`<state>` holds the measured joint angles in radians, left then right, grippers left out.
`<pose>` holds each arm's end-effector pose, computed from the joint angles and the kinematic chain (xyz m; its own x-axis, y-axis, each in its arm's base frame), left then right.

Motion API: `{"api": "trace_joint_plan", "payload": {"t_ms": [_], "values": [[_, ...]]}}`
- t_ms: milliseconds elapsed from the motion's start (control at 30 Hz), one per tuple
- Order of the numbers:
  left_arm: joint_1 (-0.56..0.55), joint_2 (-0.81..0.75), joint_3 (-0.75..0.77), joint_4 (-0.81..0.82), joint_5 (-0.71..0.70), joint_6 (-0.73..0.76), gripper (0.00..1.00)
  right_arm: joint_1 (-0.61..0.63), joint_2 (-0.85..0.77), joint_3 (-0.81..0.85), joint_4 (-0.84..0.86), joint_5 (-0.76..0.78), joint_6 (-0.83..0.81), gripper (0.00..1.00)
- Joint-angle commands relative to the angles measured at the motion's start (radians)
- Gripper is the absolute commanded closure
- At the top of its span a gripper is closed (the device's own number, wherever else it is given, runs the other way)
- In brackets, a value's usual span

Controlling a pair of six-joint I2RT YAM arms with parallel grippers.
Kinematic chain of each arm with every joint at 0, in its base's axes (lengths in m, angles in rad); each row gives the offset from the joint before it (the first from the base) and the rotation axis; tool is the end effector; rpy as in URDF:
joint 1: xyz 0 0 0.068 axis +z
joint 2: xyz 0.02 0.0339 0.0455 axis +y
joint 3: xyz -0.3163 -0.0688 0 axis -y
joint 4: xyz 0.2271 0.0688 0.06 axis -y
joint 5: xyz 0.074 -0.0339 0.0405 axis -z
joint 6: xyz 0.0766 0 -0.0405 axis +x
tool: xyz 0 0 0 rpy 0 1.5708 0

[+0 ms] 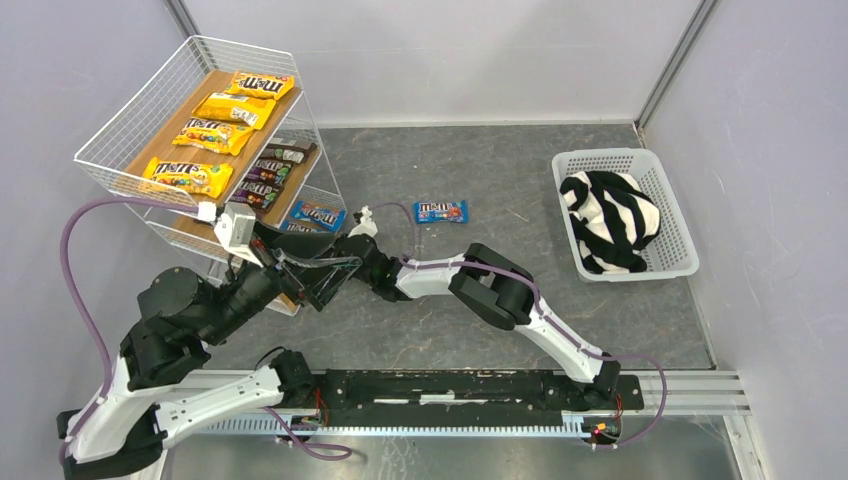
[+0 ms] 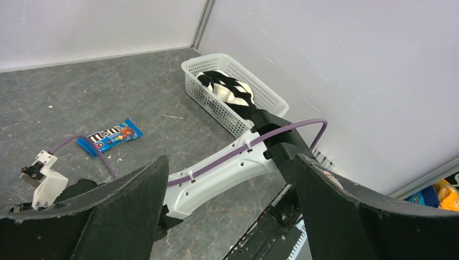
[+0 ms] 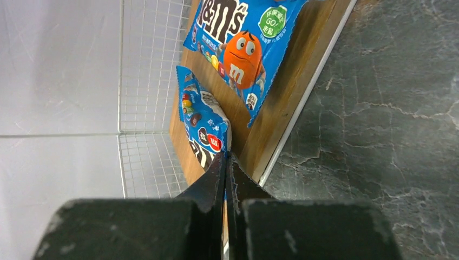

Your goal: Place and organize the candy bags onto the shelf

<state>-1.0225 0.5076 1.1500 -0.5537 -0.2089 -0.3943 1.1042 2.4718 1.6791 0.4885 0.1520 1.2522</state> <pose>0.0333 -0.0240 0.4645 -0.2367 -0.3334 -0.9126 0.6891 0.6045 -0.3996 0.2861 0.5422 0.1454 -0.8189 0.4610 -0.3419 -0.1282 0.4337 0.8919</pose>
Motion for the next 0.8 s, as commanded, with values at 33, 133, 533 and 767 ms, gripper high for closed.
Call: {"api": "trace_joint_plan", "payload": {"t_ms": [33,133,533,767], "values": [[-0.002,-0.024,-0.005,-0.019,-0.025,0.070,0.08,0.026,0.010,0.070,-0.050,0.115,0.030,1.00],[-0.001,-0.035,-0.006,-0.029,-0.032,0.069,0.08,0.035,0.012,0.075,-0.057,0.147,0.038,1.00],[-0.002,-0.045,0.008,-0.049,-0.040,0.063,0.07,0.051,0.053,0.175,-0.132,0.220,0.048,1.00],[-0.002,-0.015,0.007,-0.032,-0.028,0.032,0.07,0.051,0.037,0.180,-0.146,0.192,-0.017,0.81]]}}
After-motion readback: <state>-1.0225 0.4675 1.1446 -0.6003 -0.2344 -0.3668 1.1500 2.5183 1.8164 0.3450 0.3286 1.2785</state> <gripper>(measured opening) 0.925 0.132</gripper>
